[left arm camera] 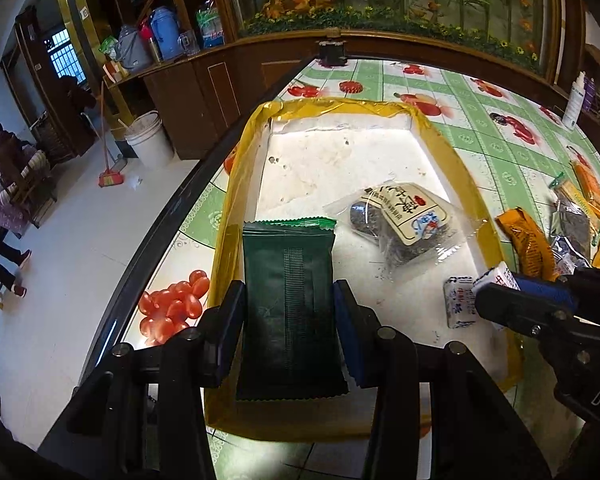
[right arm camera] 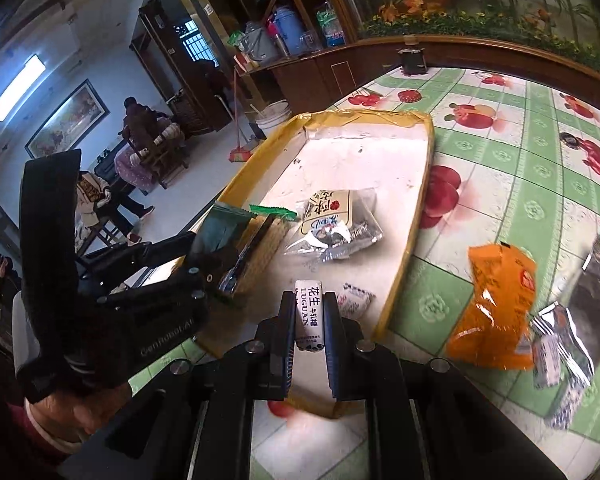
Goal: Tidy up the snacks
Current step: 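Carry the dark green pack and white stick pack in both tools to the tray, then open left tool over the tray while right tool releases the white stick pack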
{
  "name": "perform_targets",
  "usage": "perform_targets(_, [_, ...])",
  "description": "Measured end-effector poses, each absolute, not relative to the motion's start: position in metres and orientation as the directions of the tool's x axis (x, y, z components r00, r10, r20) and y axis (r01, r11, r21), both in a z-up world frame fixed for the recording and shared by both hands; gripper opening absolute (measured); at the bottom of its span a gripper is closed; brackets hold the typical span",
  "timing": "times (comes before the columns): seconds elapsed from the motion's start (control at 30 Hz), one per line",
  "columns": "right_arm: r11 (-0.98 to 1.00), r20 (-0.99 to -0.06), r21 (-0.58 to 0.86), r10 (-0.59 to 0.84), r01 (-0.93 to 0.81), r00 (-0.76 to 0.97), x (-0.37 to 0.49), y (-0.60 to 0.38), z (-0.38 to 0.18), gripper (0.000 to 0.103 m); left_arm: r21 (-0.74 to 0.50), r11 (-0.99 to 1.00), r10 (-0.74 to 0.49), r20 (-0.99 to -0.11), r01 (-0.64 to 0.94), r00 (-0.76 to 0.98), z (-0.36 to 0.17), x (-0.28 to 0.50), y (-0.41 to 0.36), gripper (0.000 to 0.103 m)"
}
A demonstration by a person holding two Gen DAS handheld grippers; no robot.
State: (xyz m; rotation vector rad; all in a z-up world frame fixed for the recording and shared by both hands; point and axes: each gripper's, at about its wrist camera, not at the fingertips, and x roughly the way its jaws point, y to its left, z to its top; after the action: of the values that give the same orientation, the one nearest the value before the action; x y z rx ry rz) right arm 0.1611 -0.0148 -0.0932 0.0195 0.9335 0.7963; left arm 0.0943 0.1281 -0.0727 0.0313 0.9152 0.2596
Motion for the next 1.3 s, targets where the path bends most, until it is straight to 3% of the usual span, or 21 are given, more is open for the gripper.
perform_targets(0.5, [0.736,-0.752,0.304,0.575,-0.605,0.322,0.183,0.009,-0.114,0.013,0.081,0.977,0.178,-0.812,-0.195,0.555,-0.081,0.117,0.139,0.042])
perform_targets(0.77, [0.747,-0.761,0.274,0.553,-0.605,0.34,0.185,0.014,-0.115,0.017,0.129,0.974,0.211,-0.815,-0.186,0.54,-0.085,0.129,0.131,0.046])
perform_targets(0.87, [0.75,-0.755,0.267,0.553,-0.605,0.352,0.183,0.011,-0.112,0.024,0.131,0.972,0.217,-0.812,-0.193,0.541,-0.082,0.126,0.133,0.06])
perform_targets(0.93, [0.751,-0.751,0.265,0.554,-0.605,0.359,0.182,0.008,-0.109,0.04,0.132,0.972,0.22,-0.802,-0.193,0.556,-0.078,0.122,0.133,0.064])
perform_targets(1.03, [0.743,-0.738,0.277,0.571,-0.61,0.361,0.176,0.005,-0.104,0.054,0.114,0.974,0.208,-0.799,-0.197,0.565,-0.071,0.116,0.136,0.068])
perform_targets(1.3, [0.768,-0.695,0.244,0.564,-0.592,0.445,0.132,-0.044,-0.081,0.064,0.041,0.985,0.136,-0.779,-0.167,0.611,-0.045,0.096,0.128,0.068])
